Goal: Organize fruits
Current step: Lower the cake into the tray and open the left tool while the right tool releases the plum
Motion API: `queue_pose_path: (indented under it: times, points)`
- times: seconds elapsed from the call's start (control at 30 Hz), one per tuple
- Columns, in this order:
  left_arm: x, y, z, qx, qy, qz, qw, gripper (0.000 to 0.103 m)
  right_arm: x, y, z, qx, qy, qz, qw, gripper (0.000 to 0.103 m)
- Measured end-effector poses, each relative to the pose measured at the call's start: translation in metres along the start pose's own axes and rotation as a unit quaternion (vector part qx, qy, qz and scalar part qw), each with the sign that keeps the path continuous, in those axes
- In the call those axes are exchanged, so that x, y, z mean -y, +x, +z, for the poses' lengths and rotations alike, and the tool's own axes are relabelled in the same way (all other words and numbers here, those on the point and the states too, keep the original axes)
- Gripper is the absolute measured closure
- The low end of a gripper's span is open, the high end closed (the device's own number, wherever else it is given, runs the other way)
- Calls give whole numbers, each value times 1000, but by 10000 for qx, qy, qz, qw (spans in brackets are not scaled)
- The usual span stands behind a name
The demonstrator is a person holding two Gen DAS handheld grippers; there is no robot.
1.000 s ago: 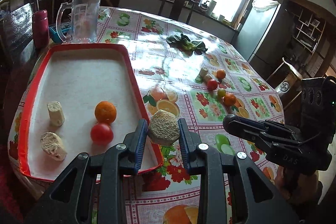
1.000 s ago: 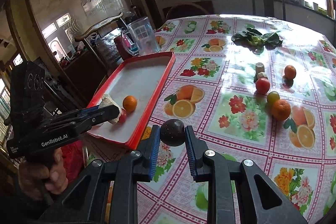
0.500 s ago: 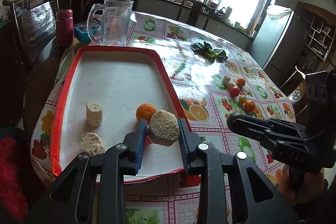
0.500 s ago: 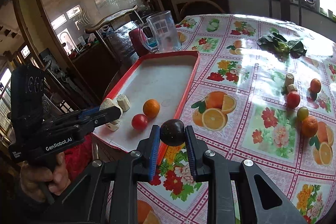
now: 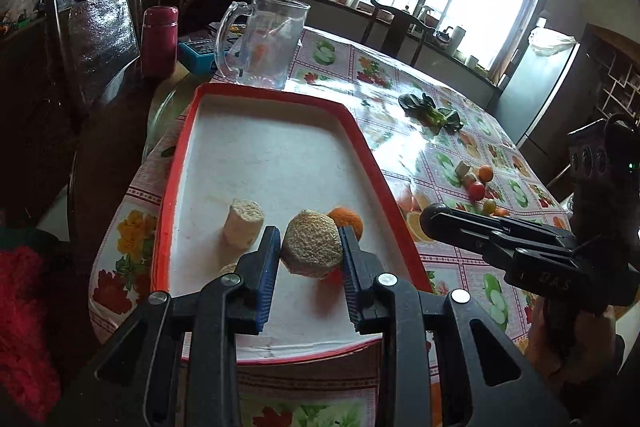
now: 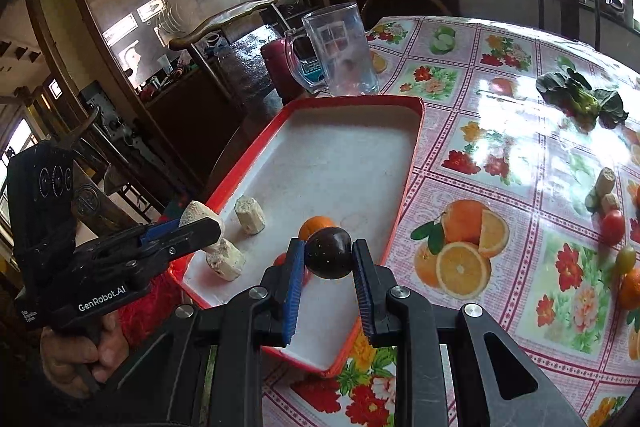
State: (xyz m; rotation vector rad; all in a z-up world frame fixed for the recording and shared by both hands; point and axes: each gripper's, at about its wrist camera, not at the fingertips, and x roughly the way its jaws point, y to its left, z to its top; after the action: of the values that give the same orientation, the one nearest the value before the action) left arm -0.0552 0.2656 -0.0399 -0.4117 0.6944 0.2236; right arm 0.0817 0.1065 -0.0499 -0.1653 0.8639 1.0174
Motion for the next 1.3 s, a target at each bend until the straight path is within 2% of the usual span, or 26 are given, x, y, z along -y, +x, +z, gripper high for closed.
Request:
queue_pose_path:
  times: [0.5,0.7,0.93,1.1,1.17,1.2,1.3]
  points:
    - [-31,42,42,-165,-17,292,9994,76,6,65,42,-347,19,-8,9994,79]
    - [-36,67,47,-486,-99,360,9981,76,11,89,47,-573,1,-41,9983,78]
    - [-46,95,42,-1082,-249,484,9926,75,10,104,44,-764,-107,-120,9970,75]
    - [-48,92,40,-1049,-330,506,9927,73,9,101,41,-761,-116,-130,9969,65]
    - [-49,88,39,-1019,-353,536,9927,68,8,96,41,-704,-105,-107,9974,63]
    - [-48,85,38,-976,-355,555,9930,64,8,92,41,-670,-108,-104,9976,62]
    - [-45,75,38,-860,-325,569,9941,63,6,80,40,-553,-94,-68,9984,62]
